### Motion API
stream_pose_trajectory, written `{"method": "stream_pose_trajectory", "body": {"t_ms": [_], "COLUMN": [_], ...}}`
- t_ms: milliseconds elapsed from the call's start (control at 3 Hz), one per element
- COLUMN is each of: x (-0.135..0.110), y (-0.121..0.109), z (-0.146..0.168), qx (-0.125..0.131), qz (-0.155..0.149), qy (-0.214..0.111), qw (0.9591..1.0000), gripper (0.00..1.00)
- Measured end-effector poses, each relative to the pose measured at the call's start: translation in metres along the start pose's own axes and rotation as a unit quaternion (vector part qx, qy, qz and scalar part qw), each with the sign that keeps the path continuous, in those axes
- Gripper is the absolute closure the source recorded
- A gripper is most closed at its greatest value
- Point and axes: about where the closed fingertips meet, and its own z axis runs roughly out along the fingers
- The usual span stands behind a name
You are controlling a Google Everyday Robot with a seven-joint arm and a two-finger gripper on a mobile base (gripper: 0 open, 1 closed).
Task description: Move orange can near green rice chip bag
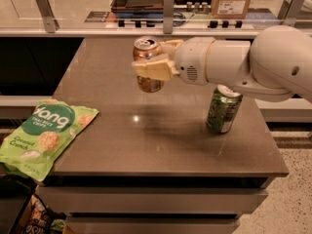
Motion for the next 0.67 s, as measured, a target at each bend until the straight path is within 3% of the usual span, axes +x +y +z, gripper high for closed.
{"method": "stream_pose_trajectory", "body": {"t_ms": [667], "x": [0.008], "y": [0.048], "z": [0.031], "qx": [-0.001], "qz": [0.021], "qy": [-0.011], "qw": [0.9997], "gripper": [1.0]}}
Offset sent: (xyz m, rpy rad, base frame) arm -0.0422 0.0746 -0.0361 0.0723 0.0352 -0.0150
